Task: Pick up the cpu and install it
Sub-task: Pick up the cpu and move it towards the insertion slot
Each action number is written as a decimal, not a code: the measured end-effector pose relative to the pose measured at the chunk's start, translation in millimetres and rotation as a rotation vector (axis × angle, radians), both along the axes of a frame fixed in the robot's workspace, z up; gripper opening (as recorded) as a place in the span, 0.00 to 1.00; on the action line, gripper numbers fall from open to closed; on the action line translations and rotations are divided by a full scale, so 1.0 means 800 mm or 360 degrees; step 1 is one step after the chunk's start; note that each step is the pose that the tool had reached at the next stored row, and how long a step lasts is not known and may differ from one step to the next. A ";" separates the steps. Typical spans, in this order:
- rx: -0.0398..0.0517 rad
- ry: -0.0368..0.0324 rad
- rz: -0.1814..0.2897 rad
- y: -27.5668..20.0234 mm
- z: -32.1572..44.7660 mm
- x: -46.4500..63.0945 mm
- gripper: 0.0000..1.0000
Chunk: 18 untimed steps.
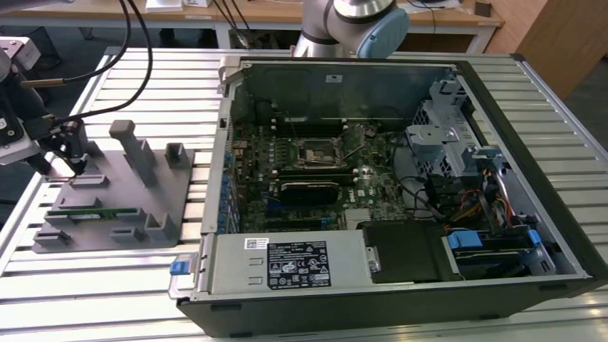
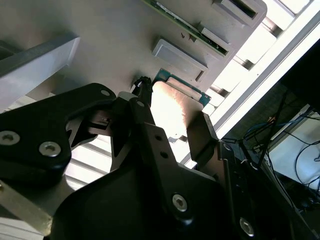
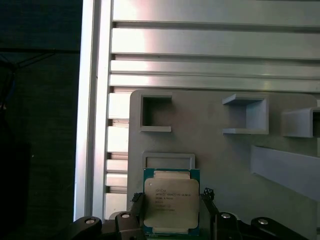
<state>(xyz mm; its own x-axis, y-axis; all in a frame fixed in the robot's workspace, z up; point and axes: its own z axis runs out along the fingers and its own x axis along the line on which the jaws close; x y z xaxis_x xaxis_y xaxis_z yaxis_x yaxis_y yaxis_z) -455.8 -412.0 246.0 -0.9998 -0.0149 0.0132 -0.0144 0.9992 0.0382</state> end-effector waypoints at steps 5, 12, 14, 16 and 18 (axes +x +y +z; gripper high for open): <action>0.0000 0.0000 0.0000 0.0000 0.0011 0.000 0.53; 0.0000 0.0000 0.0000 0.0000 0.0034 0.000 0.53; 0.0000 0.0000 0.0000 0.0000 0.0041 0.000 0.53; 0.0000 0.0000 0.0000 0.0000 0.0048 0.000 0.53; 0.0000 0.0000 0.0000 0.0000 0.0053 0.000 0.53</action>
